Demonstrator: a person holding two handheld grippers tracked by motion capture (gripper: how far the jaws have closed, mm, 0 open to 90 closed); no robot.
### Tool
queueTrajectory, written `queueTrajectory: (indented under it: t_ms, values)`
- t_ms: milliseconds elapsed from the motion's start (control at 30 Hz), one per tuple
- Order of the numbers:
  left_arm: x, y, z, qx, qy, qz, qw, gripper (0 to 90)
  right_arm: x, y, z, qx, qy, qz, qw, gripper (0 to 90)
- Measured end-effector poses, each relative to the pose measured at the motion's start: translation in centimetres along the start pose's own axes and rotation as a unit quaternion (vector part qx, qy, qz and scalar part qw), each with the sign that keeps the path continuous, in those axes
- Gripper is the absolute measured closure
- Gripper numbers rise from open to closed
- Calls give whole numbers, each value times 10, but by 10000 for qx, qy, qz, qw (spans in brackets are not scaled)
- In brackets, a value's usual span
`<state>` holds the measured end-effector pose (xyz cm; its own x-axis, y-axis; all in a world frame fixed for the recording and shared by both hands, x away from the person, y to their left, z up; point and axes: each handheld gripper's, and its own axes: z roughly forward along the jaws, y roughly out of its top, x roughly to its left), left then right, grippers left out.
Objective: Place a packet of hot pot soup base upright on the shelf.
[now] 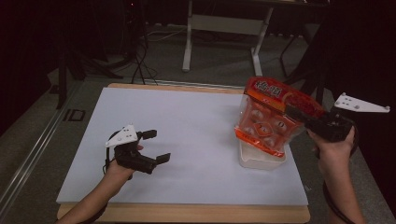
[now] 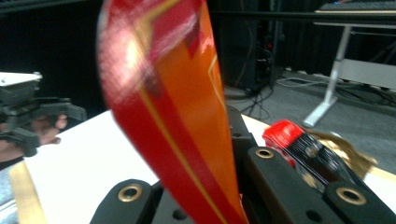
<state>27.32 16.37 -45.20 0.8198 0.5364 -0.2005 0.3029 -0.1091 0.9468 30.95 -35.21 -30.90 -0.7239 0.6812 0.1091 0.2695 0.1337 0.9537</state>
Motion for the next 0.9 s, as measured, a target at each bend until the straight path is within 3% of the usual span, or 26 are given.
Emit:
queueTrajectory:
  t_ms: [200, 433, 633, 900]
  values:
    - [3, -20, 2, 146, 19, -140, 9998, 0, -13, -16, 6, 212, -144, 146, 9996, 900]
    - [3, -28, 1, 180, 88, -171, 9997, 0, -24, -33, 18, 450, -247, 306, 9982, 900]
    - [3, -30, 0, 188, 140, -149, 9996, 0, -27, -41, 21, 510, -329, 380, 9974, 900]
    - [5, -33, 0, 165, 157, -218, 9995, 0, -24, -40, 12, 472, -380, 354, 9975, 900]
